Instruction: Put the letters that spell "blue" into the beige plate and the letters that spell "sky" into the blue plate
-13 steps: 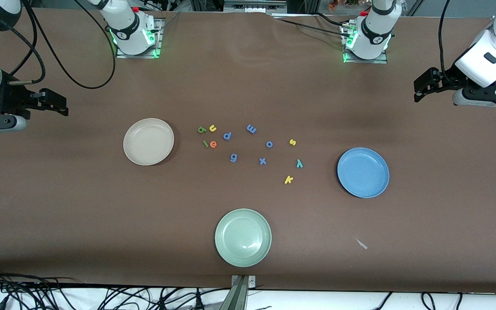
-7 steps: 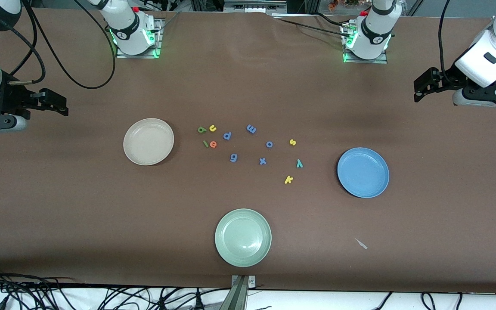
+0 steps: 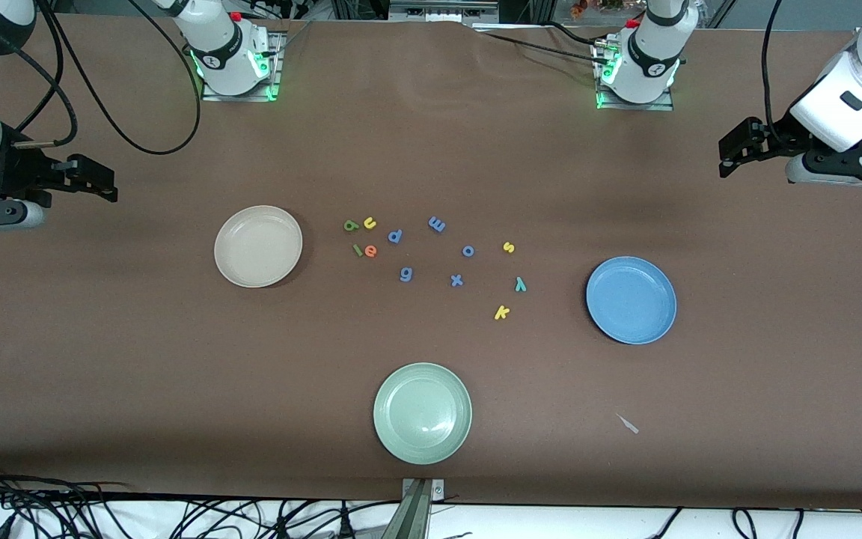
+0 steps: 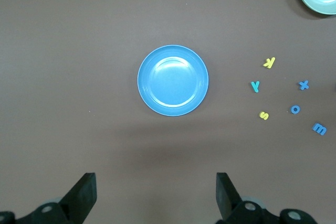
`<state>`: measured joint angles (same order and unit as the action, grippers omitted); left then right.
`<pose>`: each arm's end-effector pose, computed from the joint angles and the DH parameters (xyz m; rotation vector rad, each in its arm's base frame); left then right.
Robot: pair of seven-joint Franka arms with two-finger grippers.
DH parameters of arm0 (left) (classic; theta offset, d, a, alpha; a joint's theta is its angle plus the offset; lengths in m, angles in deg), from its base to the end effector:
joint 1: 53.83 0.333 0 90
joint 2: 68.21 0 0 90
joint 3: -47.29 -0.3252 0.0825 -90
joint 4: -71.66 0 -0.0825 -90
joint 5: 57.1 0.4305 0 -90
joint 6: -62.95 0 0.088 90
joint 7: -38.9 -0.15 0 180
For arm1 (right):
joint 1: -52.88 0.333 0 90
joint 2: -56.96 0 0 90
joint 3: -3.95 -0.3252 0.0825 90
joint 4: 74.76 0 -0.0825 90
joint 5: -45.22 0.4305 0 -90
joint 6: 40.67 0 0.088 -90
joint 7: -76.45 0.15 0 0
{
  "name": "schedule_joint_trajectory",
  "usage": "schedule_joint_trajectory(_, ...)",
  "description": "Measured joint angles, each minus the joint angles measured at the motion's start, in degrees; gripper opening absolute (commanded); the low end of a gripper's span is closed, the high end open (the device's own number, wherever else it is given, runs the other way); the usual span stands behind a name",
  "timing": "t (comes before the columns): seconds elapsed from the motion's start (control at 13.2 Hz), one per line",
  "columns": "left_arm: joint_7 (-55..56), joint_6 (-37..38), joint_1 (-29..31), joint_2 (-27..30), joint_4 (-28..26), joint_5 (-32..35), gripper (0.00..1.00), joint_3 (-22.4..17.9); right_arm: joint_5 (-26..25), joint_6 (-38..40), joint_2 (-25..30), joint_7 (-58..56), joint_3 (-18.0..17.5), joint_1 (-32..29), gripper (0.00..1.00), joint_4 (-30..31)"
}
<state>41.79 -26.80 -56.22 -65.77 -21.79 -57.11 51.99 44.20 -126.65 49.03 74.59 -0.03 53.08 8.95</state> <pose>0.5806 -0.0731 0.5843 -3.1341 0.1147 0.0341 0.6307 0.0407 0.5561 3.1233 0.1639 -0.1538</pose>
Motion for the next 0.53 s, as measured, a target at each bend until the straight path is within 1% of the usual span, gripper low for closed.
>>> schedule_joint_trajectory(0.23, 0.00, 0.00, 0.00, -0.01, 0.00, 0.00, 1.00, 0.00, 0.00, 0.00, -0.05, 0.01, 0.61, -0.07, 1.00, 0.01)
schedule_joint_trajectory(0.53, 0.00, 0.00, -0.03, -0.04, 0.00, 0.00, 1.00, 0.07, 0.00, -0.02, -0.34, 0.03, 2.66, -0.25, 1.00, 0.02)
